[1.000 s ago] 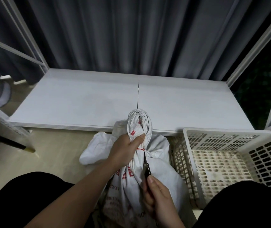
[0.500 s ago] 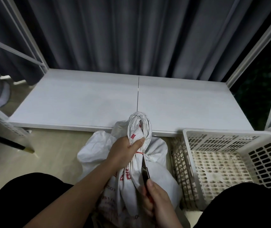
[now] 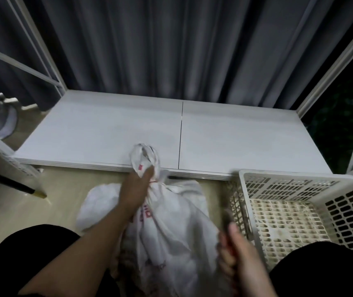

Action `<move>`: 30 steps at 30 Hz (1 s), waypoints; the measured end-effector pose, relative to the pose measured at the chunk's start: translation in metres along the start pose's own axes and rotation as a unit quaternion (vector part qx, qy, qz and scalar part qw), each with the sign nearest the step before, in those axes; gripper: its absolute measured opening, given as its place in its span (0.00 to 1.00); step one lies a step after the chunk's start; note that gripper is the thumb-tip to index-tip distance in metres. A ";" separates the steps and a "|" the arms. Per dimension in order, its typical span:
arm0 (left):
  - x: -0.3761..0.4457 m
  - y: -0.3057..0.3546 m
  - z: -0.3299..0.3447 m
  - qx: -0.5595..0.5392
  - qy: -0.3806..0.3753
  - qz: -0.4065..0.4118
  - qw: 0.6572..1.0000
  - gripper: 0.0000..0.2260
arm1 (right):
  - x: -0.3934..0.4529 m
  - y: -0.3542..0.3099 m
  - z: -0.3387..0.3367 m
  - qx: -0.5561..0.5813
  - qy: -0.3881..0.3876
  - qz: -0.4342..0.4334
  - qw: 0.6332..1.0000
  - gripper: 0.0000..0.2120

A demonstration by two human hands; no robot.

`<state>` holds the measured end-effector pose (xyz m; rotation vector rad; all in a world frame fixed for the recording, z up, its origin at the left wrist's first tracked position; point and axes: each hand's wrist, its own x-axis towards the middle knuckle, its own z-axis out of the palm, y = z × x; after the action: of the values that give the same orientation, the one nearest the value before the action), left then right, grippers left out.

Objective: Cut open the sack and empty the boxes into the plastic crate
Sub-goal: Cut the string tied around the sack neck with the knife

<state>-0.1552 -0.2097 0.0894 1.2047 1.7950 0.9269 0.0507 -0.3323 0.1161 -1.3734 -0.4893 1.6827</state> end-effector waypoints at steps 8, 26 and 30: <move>-0.026 0.019 0.015 -0.169 -0.122 -0.029 0.978 0.17 | 0.020 0.000 0.026 -0.183 -0.016 -0.177 0.967 0.15; -0.039 0.035 0.025 -0.144 -0.033 -0.072 0.986 0.12 | 0.063 0.000 0.045 -0.257 0.044 -0.261 0.929 0.19; -0.042 0.035 0.030 -0.183 -0.074 -0.117 0.973 0.09 | 0.059 0.010 0.048 -0.317 0.061 -0.253 0.912 0.23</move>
<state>-0.1041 -0.2351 0.1150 0.7893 1.5262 0.9511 0.0023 -0.2784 0.0896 -1.6007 -1.2778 1.0338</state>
